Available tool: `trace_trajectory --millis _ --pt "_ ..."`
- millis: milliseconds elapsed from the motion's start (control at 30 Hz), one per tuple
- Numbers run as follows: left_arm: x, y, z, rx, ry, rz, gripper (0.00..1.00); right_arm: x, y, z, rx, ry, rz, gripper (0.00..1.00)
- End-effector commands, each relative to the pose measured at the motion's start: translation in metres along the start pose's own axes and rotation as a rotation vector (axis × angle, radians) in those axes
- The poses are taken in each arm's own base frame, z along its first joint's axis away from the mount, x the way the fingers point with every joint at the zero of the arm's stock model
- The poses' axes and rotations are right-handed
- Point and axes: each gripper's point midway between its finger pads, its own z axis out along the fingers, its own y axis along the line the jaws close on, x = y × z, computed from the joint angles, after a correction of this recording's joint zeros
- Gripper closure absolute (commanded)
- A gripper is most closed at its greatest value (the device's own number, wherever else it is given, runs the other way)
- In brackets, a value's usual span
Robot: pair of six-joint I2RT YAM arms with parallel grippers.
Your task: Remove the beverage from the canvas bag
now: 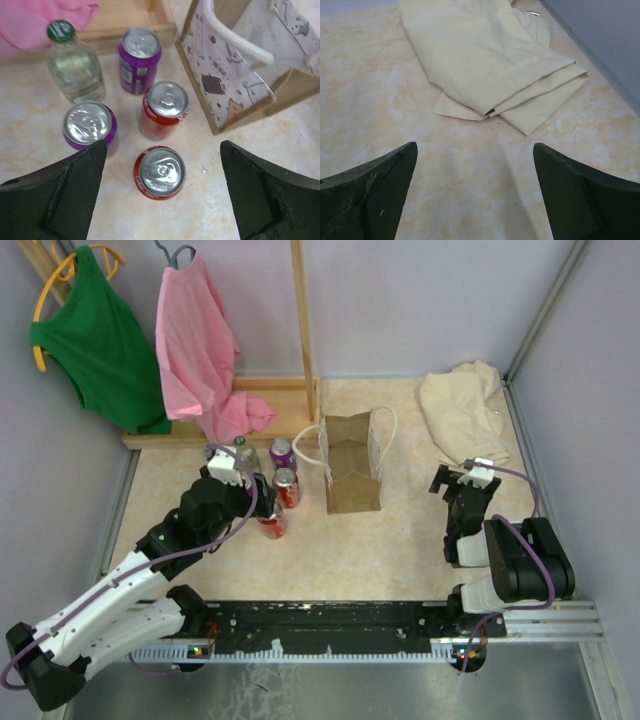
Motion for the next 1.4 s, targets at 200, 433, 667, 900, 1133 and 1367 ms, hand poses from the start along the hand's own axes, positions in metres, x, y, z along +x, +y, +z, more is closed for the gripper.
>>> trace_trajectory --millis 200,433,667,900,1133,1367 --pt "-0.070 0.047 -0.003 -0.244 -0.223 0.149 0.00 -0.019 0.007 0.008 -0.018 -0.060 0.004 0.01" --pt "-0.090 0.104 0.011 -0.310 -0.228 0.113 0.00 -0.020 0.007 0.008 -0.019 -0.061 0.004 0.01" --pt "-0.087 0.168 0.018 -0.428 -0.201 -0.032 0.00 -0.020 0.007 0.008 -0.020 -0.062 0.005 0.01" --pt "-0.091 0.234 -0.034 -0.726 -0.243 -0.114 0.00 -0.020 0.007 0.008 -0.019 -0.061 0.004 0.01" --pt "-0.094 0.258 -0.059 -0.788 -0.213 -0.095 0.00 -0.020 0.007 0.008 -0.019 -0.060 0.004 0.01" --pt "-0.079 0.271 -0.054 -0.724 -0.183 -0.172 0.00 -0.019 0.007 0.008 -0.019 -0.060 0.004 0.01"
